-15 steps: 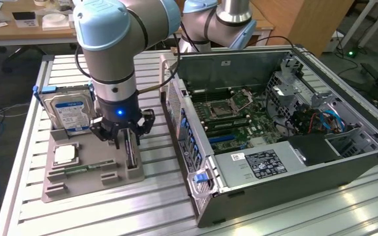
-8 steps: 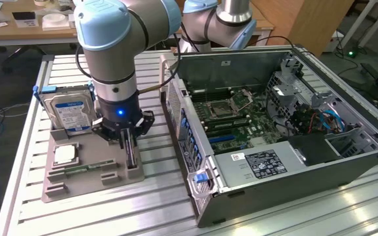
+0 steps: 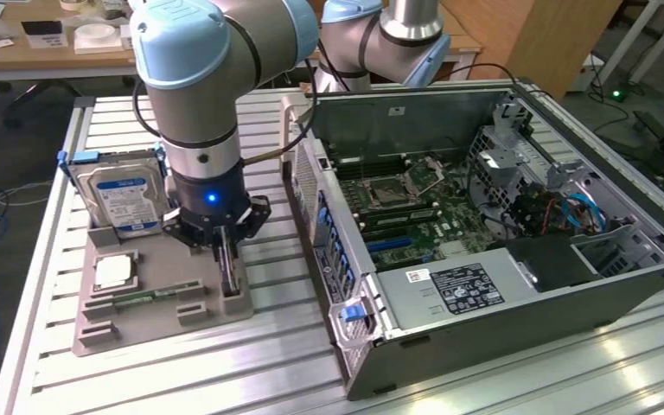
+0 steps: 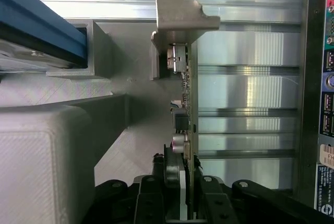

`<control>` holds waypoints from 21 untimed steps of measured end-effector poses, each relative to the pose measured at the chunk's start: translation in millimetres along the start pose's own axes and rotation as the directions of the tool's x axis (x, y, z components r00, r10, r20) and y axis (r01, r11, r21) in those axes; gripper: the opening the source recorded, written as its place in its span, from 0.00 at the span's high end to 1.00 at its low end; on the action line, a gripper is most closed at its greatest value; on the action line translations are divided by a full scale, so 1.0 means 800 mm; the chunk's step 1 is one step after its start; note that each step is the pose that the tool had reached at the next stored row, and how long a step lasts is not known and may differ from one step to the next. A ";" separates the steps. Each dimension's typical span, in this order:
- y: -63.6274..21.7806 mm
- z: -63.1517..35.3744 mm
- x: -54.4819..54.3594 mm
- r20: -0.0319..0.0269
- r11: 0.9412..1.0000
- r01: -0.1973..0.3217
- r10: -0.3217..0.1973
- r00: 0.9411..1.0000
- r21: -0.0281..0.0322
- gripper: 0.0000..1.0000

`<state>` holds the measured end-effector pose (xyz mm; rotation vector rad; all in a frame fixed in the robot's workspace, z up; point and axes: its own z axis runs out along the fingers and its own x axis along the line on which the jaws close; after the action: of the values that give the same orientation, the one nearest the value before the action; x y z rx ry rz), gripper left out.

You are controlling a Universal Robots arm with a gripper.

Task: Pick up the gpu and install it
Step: 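Pick up the gpu and move the gpu toward the slot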

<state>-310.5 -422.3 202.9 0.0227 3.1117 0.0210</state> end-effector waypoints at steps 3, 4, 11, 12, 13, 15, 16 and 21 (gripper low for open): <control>0.000 0.000 0.000 0.000 1.000 0.000 0.000 1.000 0.000 0.72; 0.000 0.000 0.000 0.000 1.000 0.000 0.000 1.000 0.000 0.72; 0.000 0.000 0.000 0.000 1.000 0.000 0.000 1.000 0.000 0.72; 0.000 -0.001 0.000 0.000 1.000 0.000 0.000 1.000 0.000 0.72; 0.000 -0.004 0.000 -0.001 1.000 0.000 0.000 1.000 -0.001 0.72; 0.000 -0.011 0.000 -0.001 1.000 0.000 0.000 1.000 -0.003 0.72; 0.000 -0.015 0.000 -0.001 1.000 0.000 0.000 1.000 -0.003 0.72; 0.000 -0.038 -0.001 -0.001 1.000 0.000 0.000 1.000 -0.004 0.72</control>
<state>-310.5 -422.5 233.0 0.0228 3.1127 0.0275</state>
